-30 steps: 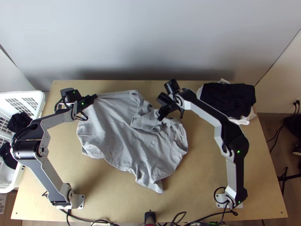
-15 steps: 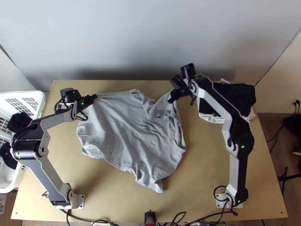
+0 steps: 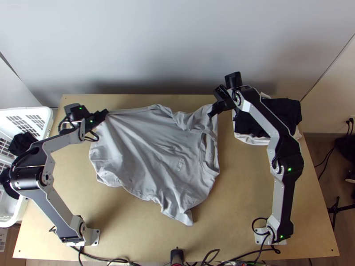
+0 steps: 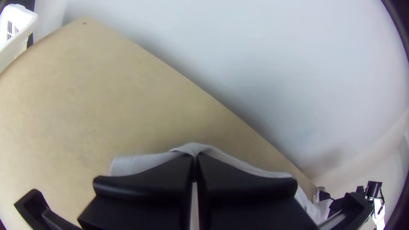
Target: Fold the t-shirt
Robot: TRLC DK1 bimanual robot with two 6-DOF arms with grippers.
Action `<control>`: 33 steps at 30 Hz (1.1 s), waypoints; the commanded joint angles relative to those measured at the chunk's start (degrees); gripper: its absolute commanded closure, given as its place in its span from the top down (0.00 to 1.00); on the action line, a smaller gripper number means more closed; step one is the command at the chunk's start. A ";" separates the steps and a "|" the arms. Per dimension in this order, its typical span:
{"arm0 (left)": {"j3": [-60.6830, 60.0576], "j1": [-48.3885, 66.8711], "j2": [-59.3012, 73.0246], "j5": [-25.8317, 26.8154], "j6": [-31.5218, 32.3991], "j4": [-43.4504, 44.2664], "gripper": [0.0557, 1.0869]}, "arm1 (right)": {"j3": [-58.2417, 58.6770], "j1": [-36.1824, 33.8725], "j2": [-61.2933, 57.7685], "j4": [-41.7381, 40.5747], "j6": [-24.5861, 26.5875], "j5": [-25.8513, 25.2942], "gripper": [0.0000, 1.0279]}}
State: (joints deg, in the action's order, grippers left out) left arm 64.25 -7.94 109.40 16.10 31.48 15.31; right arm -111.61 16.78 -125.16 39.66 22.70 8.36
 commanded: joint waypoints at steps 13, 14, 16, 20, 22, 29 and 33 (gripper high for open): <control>3.34 -4.18 1.25 1.66 -1.95 -9.77 0.03 | 3.51 -1.83 -0.87 -1.08 -0.29 -1.77 0.03; 3.43 -3.92 1.16 1.66 -1.95 -10.39 0.03 | 3.68 -1.83 -0.52 -1.08 -0.37 -1.77 0.03; 3.43 -2.95 0.90 1.66 -1.95 -11.36 0.03 | 3.86 -1.57 0.10 -1.08 -0.46 -1.77 0.03; 3.34 -1.28 0.46 1.66 -1.87 -11.88 0.03 | 4.03 -1.22 0.62 -0.99 -0.64 -1.77 0.03; 3.34 -0.40 0.28 1.74 -1.60 -11.88 0.03 | 4.12 -1.04 0.71 -1.08 -0.64 -1.77 0.03; 4.22 1.62 -1.21 1.74 -1.60 -11.88 0.03 | 5.26 -0.52 2.12 -1.08 -0.81 -1.77 0.03; 5.10 1.79 -1.21 1.74 -1.60 -11.88 0.03 | 5.97 -0.43 2.73 -1.08 -0.73 -1.77 0.03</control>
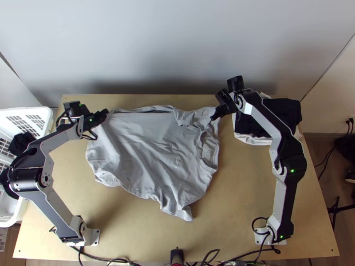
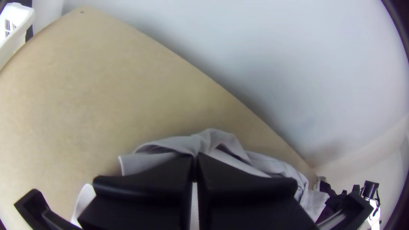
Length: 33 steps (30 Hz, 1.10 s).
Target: Fold the t-shirt
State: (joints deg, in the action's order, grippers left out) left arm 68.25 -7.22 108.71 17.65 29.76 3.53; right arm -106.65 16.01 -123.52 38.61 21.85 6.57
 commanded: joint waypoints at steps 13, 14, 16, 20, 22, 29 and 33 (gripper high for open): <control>4.35 0.90 -8.25 3.88 0.04 -4.15 0.03 | 2.76 0.60 1.62 -0.47 0.13 0.02 0.03; 4.17 1.16 -8.60 3.88 0.12 -3.18 0.03 | 2.76 0.69 1.62 -0.55 0.13 0.02 0.03; 4.35 1.60 -8.60 3.88 0.04 -2.65 0.03 | 2.85 0.78 1.62 -0.64 0.13 0.02 0.03; 4.35 1.69 -8.42 3.97 0.21 -2.30 0.03 | 2.85 0.78 1.71 -0.73 0.13 0.02 0.03; 4.26 1.77 -8.42 4.15 0.30 -2.65 0.03 | 2.94 0.51 1.80 -0.73 0.21 0.02 0.03; 3.56 1.69 -5.43 4.15 0.21 -2.65 0.26 | 4.17 0.16 1.88 -1.08 0.21 0.02 0.03; 4.26 0.98 -3.41 3.18 1.09 -4.06 0.95 | 4.43 0.16 2.06 -1.17 0.13 0.02 0.03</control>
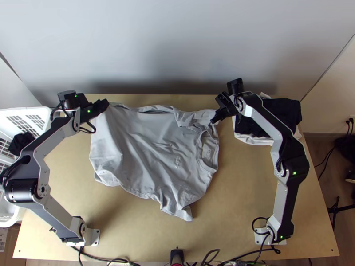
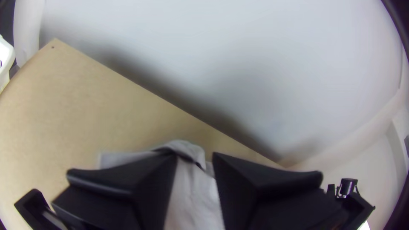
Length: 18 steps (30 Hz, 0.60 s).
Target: Fold the t-shirt
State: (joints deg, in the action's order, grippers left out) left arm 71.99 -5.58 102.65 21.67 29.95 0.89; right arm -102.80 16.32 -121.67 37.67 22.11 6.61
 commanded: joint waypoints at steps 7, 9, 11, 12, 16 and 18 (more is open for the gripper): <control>1.05 -2.15 3.78 -1.72 1.07 -2.03 0.95 | 0.94 -0.06 0.20 -0.23 -0.14 -0.02 0.03; 1.14 -2.50 4.05 -1.81 0.98 -2.20 0.95 | 0.94 0.03 0.20 -0.32 -0.14 -0.02 0.03; 2.19 -2.77 4.75 -1.90 0.02 -4.23 0.95 | 0.94 0.12 0.20 -0.32 -0.14 0.07 0.03; 2.81 -2.85 5.28 -2.25 -0.78 -5.46 0.95 | 0.94 0.12 0.20 -0.32 -0.14 0.07 0.03; 3.95 -3.03 8.44 -7.26 -5.43 -6.33 0.95 | 1.11 0.12 0.20 -0.32 -0.14 0.07 0.03; 4.57 -3.29 10.02 -8.93 -7.28 -6.07 0.95 | 1.47 0.21 0.20 -0.32 -0.22 0.07 0.03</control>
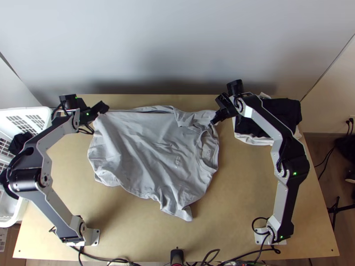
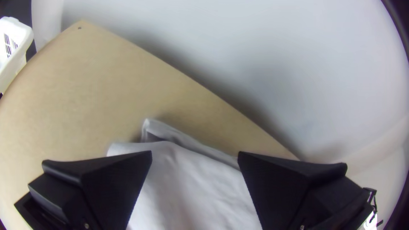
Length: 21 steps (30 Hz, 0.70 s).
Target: Fold the t-shirt
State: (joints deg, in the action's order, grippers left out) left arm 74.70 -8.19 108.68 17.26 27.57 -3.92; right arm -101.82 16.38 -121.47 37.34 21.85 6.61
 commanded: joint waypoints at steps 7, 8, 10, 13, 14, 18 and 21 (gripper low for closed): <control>2.30 0.01 6.37 -8.55 -13.69 1.29 0.95 | 2.33 0.23 0.62 -0.60 0.04 0.07 0.03; 2.30 0.01 6.45 -8.55 -14.13 1.81 0.95 | 2.42 0.23 0.71 -0.69 0.04 0.07 0.03; 2.21 0.19 6.45 -8.55 -15.09 3.22 0.93 | 2.33 0.23 0.71 -0.69 0.04 0.07 0.03; 2.30 0.28 6.37 -8.47 -15.09 5.24 0.89 | 2.33 0.32 0.71 -0.69 0.04 0.07 0.03; 2.30 0.36 6.28 -8.47 -15.09 5.77 0.89 | 2.42 0.41 0.71 -0.69 0.04 0.07 0.03; 2.38 0.54 6.28 -8.47 -15.09 6.03 0.89 | 2.59 0.76 0.71 -0.87 -0.31 0.07 0.03; 2.38 0.54 6.37 -8.47 -15.09 6.12 0.89 | 2.68 0.93 0.71 -0.96 -0.66 0.07 0.03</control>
State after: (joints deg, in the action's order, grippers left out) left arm 76.97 -7.84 114.76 9.06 13.17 1.02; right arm -99.39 16.91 -120.79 36.62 21.82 6.63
